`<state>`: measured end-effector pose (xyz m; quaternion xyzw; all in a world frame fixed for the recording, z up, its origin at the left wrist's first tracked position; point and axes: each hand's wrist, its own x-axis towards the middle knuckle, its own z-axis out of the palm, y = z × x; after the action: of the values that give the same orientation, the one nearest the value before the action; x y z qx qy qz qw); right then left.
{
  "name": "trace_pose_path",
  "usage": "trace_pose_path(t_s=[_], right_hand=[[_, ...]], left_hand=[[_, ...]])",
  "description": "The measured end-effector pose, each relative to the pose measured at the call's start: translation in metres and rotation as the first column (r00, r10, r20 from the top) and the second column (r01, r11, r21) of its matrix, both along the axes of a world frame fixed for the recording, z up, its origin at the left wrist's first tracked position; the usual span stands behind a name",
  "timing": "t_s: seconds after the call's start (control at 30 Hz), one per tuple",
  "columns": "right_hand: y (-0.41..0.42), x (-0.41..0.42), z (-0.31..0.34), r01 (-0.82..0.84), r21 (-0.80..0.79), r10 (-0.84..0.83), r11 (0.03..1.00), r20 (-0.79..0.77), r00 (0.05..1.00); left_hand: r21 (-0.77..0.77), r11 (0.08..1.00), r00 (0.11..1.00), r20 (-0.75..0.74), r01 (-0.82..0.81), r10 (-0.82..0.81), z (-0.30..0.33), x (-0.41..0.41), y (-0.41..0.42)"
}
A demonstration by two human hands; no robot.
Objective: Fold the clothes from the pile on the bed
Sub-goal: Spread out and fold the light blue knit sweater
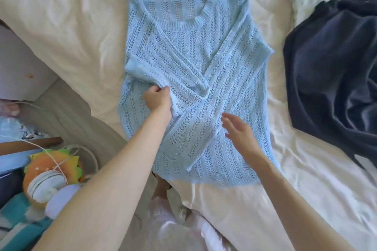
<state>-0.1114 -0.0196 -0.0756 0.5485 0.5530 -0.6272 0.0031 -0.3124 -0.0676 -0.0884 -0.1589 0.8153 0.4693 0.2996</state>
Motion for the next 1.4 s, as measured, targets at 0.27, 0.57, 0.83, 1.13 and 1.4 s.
trace_pose_path(t_s=[0.27,0.57,0.83,1.13,1.4], right_hand=[[0.041,0.059,0.024,0.606,-0.455,-0.683,0.652,-0.006,0.73],[0.033,0.078,-0.014,0.551,-0.198,-0.464,0.811,0.357,0.811],[0.05,0.067,-0.013,0.718,-0.154,-0.625,0.679,0.392,0.675],[0.004,0.138,0.009,0.625,-0.107,-0.545,0.773,0.393,0.741],[0.019,0.084,0.002,-0.051,0.292,-0.099,0.955,0.476,0.874]], left_hand=[[-0.381,0.328,0.122,-0.474,0.864,-0.872,0.029,0.12,-0.026],[-0.428,0.252,0.167,-0.228,0.868,-0.959,0.005,0.122,-0.067],[-0.681,-0.151,-0.301,-0.107,0.717,-0.948,-0.006,0.086,-0.045],[-0.436,-0.035,-0.194,-0.328,0.899,-0.924,0.003,0.113,-0.069],[-0.2,0.425,0.392,-0.183,0.883,-0.901,-0.009,0.082,-0.093]])
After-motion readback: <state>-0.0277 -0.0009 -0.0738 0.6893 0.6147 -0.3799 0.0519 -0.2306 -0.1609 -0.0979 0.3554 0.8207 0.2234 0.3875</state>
